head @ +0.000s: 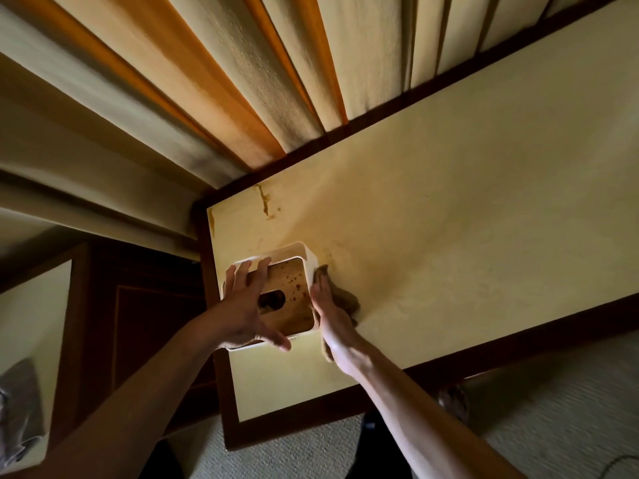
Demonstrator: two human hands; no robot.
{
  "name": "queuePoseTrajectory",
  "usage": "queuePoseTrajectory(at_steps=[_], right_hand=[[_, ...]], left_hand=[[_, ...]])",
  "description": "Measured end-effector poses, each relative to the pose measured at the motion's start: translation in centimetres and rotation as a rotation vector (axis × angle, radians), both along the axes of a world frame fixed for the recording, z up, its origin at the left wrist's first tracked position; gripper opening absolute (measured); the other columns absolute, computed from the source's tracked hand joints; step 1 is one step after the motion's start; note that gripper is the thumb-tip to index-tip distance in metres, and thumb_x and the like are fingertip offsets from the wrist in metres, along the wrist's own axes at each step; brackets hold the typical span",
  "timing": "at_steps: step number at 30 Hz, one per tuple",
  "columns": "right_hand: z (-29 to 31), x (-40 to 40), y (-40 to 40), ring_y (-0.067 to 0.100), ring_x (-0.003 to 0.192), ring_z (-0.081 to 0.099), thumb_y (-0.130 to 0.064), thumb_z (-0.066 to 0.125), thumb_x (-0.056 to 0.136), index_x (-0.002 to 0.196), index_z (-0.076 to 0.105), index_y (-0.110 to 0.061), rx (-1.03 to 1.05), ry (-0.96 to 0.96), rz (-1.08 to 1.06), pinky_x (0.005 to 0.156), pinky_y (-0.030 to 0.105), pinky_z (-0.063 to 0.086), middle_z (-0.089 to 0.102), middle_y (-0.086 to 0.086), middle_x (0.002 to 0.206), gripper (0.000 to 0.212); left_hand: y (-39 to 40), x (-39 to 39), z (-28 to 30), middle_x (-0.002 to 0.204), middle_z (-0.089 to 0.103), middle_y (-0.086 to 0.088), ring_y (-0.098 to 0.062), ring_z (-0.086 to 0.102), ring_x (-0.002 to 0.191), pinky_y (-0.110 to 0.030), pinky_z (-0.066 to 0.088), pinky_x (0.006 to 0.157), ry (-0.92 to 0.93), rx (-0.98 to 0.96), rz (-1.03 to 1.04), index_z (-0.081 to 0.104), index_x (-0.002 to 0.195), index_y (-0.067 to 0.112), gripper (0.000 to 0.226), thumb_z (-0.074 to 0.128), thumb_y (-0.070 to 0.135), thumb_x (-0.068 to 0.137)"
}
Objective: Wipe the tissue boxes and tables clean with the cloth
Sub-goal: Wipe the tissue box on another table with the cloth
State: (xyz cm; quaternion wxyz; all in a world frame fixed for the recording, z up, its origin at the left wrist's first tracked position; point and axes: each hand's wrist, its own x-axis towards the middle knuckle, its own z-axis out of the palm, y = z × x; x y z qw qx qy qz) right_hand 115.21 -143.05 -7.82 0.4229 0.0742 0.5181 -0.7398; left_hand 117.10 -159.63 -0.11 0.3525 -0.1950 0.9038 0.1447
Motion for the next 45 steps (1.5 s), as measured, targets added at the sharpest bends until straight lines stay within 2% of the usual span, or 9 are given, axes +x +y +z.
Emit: queuePoseTrajectory(at_steps=[7, 13, 18, 24, 27, 33, 37, 41, 45], right_hand=[[-1.0, -3.4, -1.6, 0.019, 0.134, 0.043, -0.087, 0.056, 0.063, 0.151, 0.019, -0.043, -0.006, -0.05, 0.085, 0.113, 0.05, 0.035, 0.039, -0.001, 0.152, 0.105], [1.6, -5.4, -1.9, 0.033, 0.137, 0.038, -0.062, 0.045, 0.092, 0.149, 0.008, -0.051, -0.019, 0.116, 0.116, 0.111, 0.056, 0.035, 0.037, 0.007, 0.149, 0.069], [2.9, -3.6, -1.1, 0.007, 0.148, 0.007, -0.025, 0.036, 0.106, 0.156, 0.009, -0.023, 0.034, 0.409, 0.072, 0.122, 0.032, 0.009, 0.006, -0.007, 0.163, 0.056], [2.8, -1.0, 0.4, 0.007, 0.136, 0.041, -0.028, 0.034, 0.106, 0.151, 0.014, -0.042, -0.133, 0.286, 0.013, 0.106, 0.035, 0.046, 0.031, -0.003, 0.154, 0.051], [2.7, 0.3, 1.1, -0.019, 0.122, 0.041, -0.018, 0.032, 0.107, 0.155, 0.004, -0.034, -0.176, 0.274, -0.005, 0.091, 0.007, 0.043, 0.025, -0.008, 0.154, 0.058], [1.3, 2.4, 0.7, -0.003, 0.142, 0.025, -0.041, 0.035, 0.104, 0.154, 0.004, -0.041, -0.123, 0.217, -0.025, 0.107, 0.009, 0.029, 0.013, -0.023, 0.157, 0.059], [0.4, 2.3, 0.4, -0.016, 0.125, 0.034, -0.037, 0.03, 0.105, 0.15, 0.005, -0.044, -0.076, 0.133, -0.011, 0.085, -0.006, 0.031, 0.014, -0.034, 0.144, 0.052], [-0.1, 0.6, 0.2, -0.004, 0.132, 0.032, -0.049, 0.041, 0.095, 0.152, 0.007, -0.042, -0.116, 0.009, -0.003, 0.117, 0.032, 0.026, 0.015, -0.016, 0.158, 0.066], [-0.6, -2.2, 0.0, -0.002, 0.108, 0.061, -0.034, 0.058, 0.094, 0.149, 0.032, -0.031, -0.2, -0.135, -0.031, 0.096, 0.033, 0.05, 0.06, -0.009, 0.127, 0.061]], left_hand=[[0.2, 0.0, 0.1, 0.159, -0.03, 0.01, -0.024, -0.034, 0.146, -0.06, 0.011, 0.121, -0.006, 0.005, 0.013, -0.02, 0.152, 0.042, 0.155, 0.094, 0.056, 0.048], [0.2, -0.1, 0.2, 0.159, -0.035, 0.01, -0.024, -0.038, 0.144, -0.063, 0.008, 0.119, -0.038, 0.002, 0.012, -0.024, 0.151, 0.043, 0.156, 0.091, 0.06, 0.047], [0.3, -0.1, 0.3, 0.158, -0.036, 0.01, -0.025, -0.039, 0.143, -0.063, 0.008, 0.118, -0.043, -0.009, 0.002, -0.026, 0.15, 0.043, 0.155, 0.091, 0.059, 0.049], [0.4, -0.2, 0.3, 0.158, -0.037, 0.008, -0.026, -0.039, 0.143, -0.062, 0.01, 0.12, -0.053, -0.011, -0.01, -0.027, 0.15, 0.04, 0.155, 0.091, 0.059, 0.051], [0.4, -0.1, 0.3, 0.158, -0.035, 0.008, -0.025, -0.039, 0.143, -0.063, 0.012, 0.119, -0.044, -0.007, -0.001, -0.027, 0.15, 0.042, 0.156, 0.091, 0.06, 0.049], [0.4, -0.1, 0.3, 0.158, -0.034, 0.008, -0.024, -0.038, 0.143, -0.066, 0.013, 0.118, -0.042, -0.007, 0.011, -0.027, 0.149, 0.044, 0.157, 0.092, 0.06, 0.047], [0.4, 0.0, 0.2, 0.157, -0.034, 0.01, -0.023, -0.038, 0.143, -0.065, 0.014, 0.118, -0.037, -0.007, 0.014, -0.025, 0.15, 0.043, 0.157, 0.092, 0.06, 0.047], [0.2, 0.1, 0.1, 0.157, -0.033, 0.012, -0.023, -0.038, 0.144, -0.064, 0.013, 0.119, -0.031, 0.004, 0.013, -0.023, 0.151, 0.043, 0.156, 0.092, 0.059, 0.048], [0.0, 0.1, -0.2, 0.157, -0.033, 0.012, -0.024, -0.038, 0.144, -0.066, 0.012, 0.118, -0.029, 0.009, 0.011, -0.023, 0.15, 0.044, 0.155, 0.091, 0.062, 0.047]])
